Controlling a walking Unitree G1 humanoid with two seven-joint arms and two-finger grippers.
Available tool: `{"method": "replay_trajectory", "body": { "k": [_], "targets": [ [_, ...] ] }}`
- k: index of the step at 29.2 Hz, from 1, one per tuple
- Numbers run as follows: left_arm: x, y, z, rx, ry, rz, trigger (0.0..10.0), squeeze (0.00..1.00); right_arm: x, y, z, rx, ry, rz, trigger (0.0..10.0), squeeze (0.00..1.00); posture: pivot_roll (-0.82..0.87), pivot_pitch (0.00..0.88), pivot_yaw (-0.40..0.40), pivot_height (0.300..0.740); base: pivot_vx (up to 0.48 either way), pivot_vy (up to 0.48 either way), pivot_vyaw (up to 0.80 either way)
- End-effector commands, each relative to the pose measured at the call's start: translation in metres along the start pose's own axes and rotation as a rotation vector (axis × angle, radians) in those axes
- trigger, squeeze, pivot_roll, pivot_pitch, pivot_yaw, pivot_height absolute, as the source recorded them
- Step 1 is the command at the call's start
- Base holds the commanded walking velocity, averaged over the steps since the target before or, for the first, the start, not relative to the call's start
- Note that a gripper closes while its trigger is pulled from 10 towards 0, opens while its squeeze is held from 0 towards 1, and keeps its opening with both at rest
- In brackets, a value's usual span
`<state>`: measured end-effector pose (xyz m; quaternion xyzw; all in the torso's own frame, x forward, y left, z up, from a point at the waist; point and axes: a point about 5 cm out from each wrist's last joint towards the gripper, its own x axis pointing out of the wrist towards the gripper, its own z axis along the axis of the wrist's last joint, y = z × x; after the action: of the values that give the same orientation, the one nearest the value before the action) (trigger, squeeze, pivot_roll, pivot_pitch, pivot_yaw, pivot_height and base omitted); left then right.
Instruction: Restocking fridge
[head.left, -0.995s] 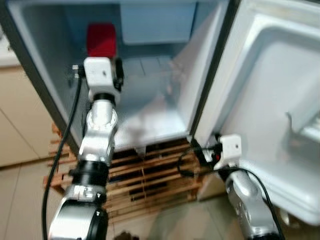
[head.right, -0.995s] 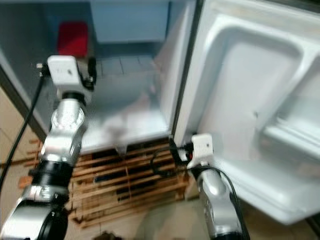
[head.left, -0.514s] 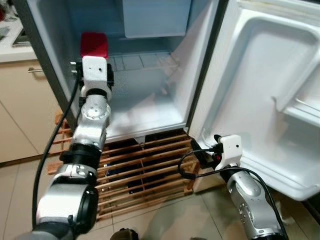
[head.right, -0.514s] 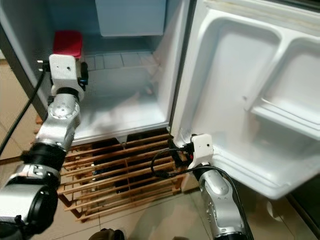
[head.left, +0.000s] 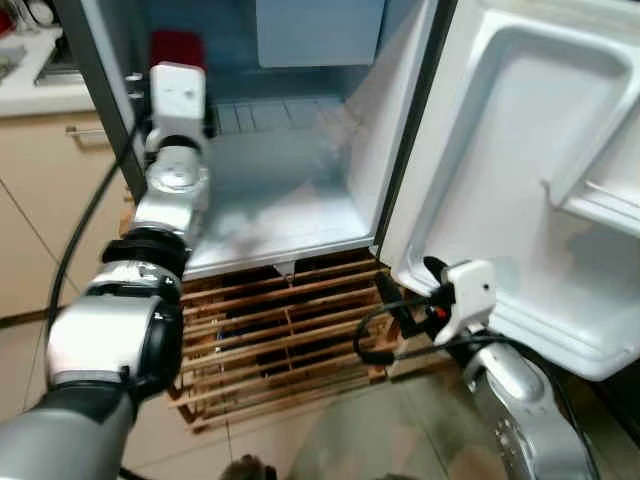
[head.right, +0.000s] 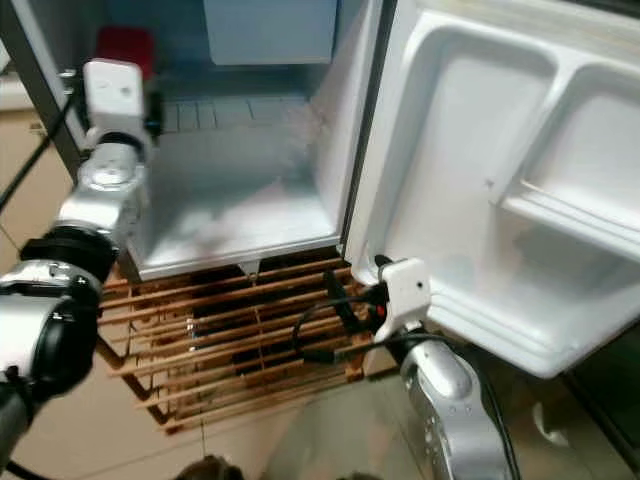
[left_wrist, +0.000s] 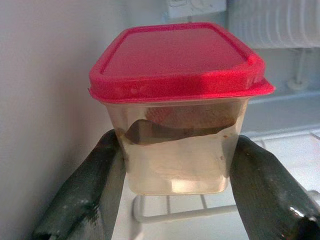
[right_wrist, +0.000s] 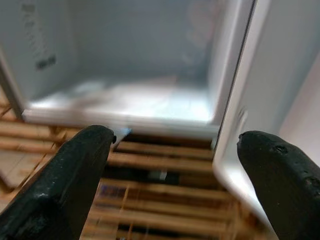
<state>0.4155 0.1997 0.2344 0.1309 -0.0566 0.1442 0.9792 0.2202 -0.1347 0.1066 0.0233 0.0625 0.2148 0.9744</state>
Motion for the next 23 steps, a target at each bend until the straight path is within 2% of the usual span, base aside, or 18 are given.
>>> {"method": "replay_trajectory", "body": {
  "k": [1, 4, 10, 13, 16, 17, 18, 19, 23],
  "targets": [
    [0.005, 0.014, 0.007, -0.015, -0.008, 0.046, 10.0, 0.0, -0.006, 0.003, 0.007, -0.007, -0.005, 0.004, 10.0, 0.0, -0.21, 0.062, -0.041, 0.74, 0.0, 0.0, 0.0],
    [0.007, 0.021, 0.006, 0.003, 0.013, 0.041, 10.0, 0.0, -0.016, 0.009, 0.005, 0.005, 0.027, 0.006, 10.0, 0.0, -0.23, 0.098, -0.037, 0.74, 0.0, 0.0, 0.0],
    [0.009, 0.025, 0.006, 0.029, 0.028, 0.032, 10.0, 0.0, -0.031, 0.018, 0.007, 0.018, 0.055, -0.016, 10.0, 0.0, -0.27, 0.151, -0.025, 0.74, 0.0, 0.0, 0.0],
    [0.009, 0.029, 0.003, 0.014, 0.063, 0.048, 10.0, 0.0, -0.045, 0.024, 0.005, 0.039, 0.092, -0.035, 10.0, 0.0, -0.3, 0.186, -0.022, 0.74, 0.0, 0.0, 0.0],
    [0.009, 0.032, 0.002, -0.006, 0.077, 0.069, 10.0, 0.0, -0.05, 0.027, 0.004, 0.047, 0.105, -0.038, 10.0, 0.0, -0.31, 0.197, -0.023, 0.74, 0.0, 0.0, 0.0],
    [0.01, 0.033, 0.003, -0.011, 0.076, 0.08, 10.0, 0.96, -0.052, 0.029, 0.004, 0.051, 0.111, -0.04, 10.0, 0.0, -0.31, 0.201, -0.023, 0.74, 0.0, 0.0, 0.0],
    [0.011, 0.037, 0.006, -0.006, 0.062, 0.1, 10.0, 1.0, -0.055, 0.032, 0.004, 0.056, 0.12, -0.043, 10.0, 0.0, -0.33, 0.207, -0.023, 0.74, 0.0, 0.0, 0.0],
    [0.011, 0.037, 0.006, -0.006, 0.062, 0.1, 10.0, 1.0, -0.055, 0.032, 0.004, 0.056, 0.12, -0.043, 10.0, 0.0, -0.33, 0.207, -0.023, 0.74, 0.0, 0.0, 0.0],
    [0.017, 0.053, 0.031, -0.038, -0.007, 0.175, 10.0, 1.0, -0.06, 0.033, 0.005, 0.061, 0.135, -0.06, 10.0, 0.0, -0.33, 0.212, -0.019, 0.74, 0.0, 0.0, 0.0]
  ]
}}
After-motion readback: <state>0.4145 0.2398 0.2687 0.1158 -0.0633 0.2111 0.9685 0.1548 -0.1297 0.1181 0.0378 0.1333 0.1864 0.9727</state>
